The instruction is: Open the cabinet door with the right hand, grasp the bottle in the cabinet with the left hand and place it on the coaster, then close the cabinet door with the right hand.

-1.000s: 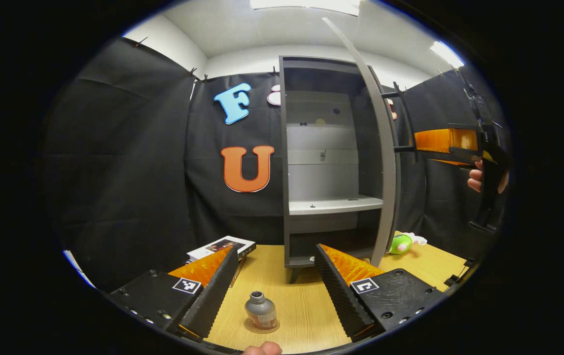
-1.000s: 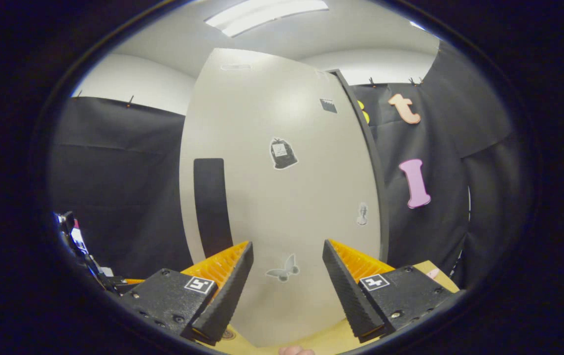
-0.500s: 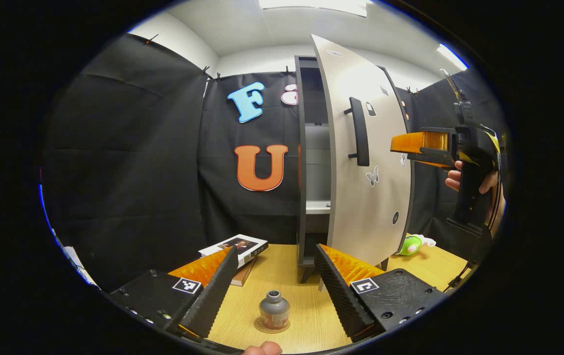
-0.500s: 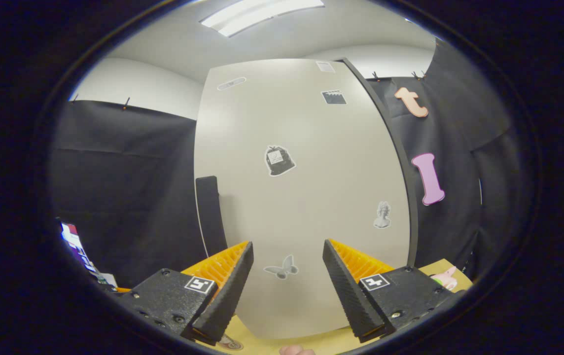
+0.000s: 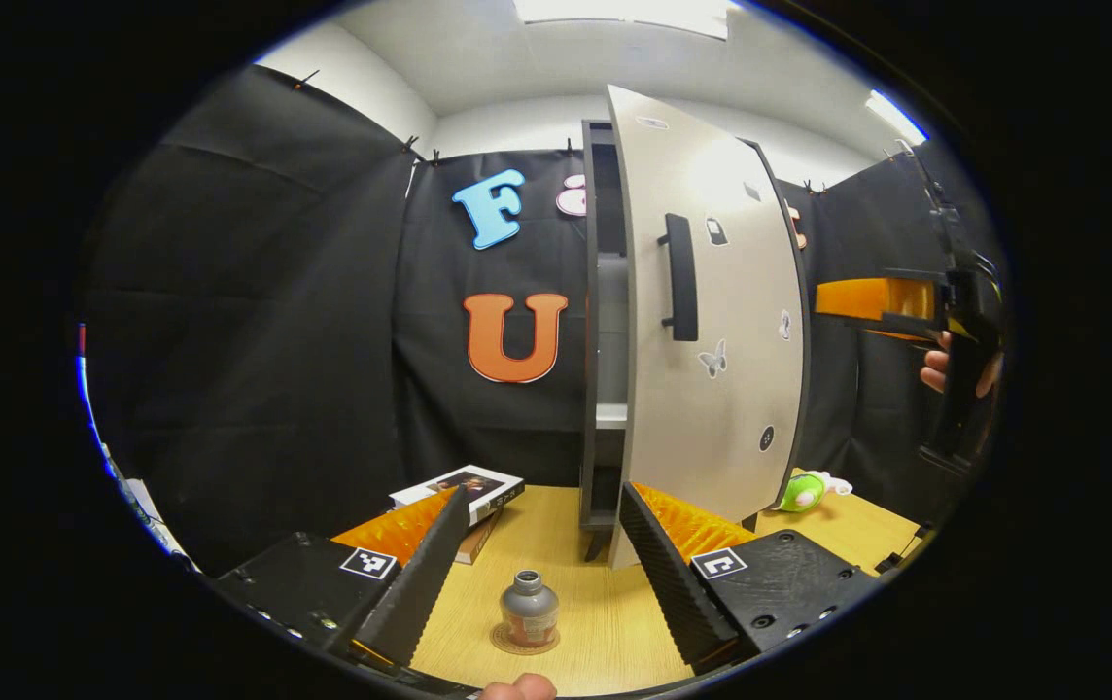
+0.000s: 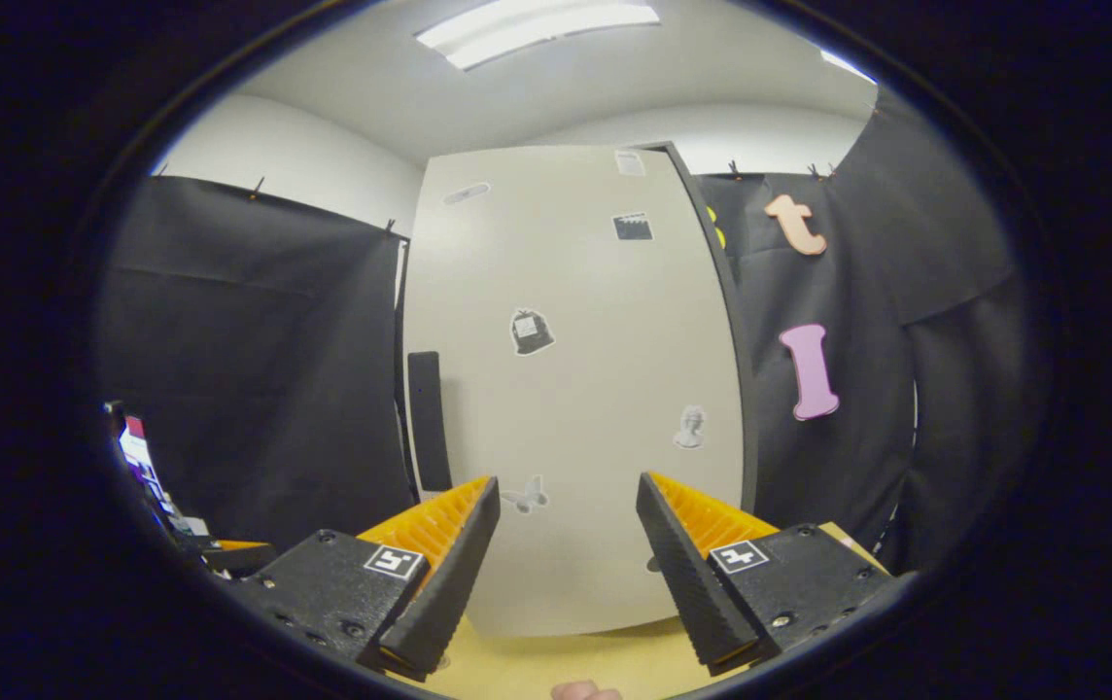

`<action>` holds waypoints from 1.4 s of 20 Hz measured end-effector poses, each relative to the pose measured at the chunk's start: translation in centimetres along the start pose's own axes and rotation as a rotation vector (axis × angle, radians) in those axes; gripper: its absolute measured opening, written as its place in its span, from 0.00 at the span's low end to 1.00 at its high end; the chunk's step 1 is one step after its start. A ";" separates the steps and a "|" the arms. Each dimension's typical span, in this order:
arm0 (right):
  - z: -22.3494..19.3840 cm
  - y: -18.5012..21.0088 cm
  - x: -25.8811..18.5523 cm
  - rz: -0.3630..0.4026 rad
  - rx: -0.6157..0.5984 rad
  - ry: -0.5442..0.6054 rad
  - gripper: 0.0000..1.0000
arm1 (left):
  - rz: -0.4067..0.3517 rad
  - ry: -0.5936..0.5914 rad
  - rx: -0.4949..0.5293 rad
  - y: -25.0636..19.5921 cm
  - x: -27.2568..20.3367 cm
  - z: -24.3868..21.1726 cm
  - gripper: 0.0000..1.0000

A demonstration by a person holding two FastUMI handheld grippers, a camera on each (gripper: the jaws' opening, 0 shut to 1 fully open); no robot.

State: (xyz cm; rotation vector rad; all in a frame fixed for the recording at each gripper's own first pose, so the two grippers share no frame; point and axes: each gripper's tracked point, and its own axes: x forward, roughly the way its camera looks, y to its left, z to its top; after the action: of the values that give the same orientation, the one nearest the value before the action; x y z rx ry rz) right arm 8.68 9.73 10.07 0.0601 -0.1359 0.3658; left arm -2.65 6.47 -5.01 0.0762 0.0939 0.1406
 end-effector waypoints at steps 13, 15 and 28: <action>-6.8 -9.9 -12.9 -0.319 -0.008 0.109 0.93 | -0.099 -0.090 -0.007 -6.0 -1.0 2.5 0.94; -8.6 -10.5 -13.9 -0.347 -0.024 0.127 0.94 | -0.110 -0.103 -0.005 -6.7 -1.3 2.8 0.94; -7.0 -10.9 -14.2 -0.342 0.007 0.053 0.94 | -0.116 -0.098 -0.017 -7.8 -2.4 1.8 0.94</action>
State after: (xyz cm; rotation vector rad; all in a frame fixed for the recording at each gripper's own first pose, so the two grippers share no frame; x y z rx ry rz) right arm 0.35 -4.86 0.77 0.0788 -0.0697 0.0264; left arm -3.77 -1.74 -3.62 0.0601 -0.0010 0.0220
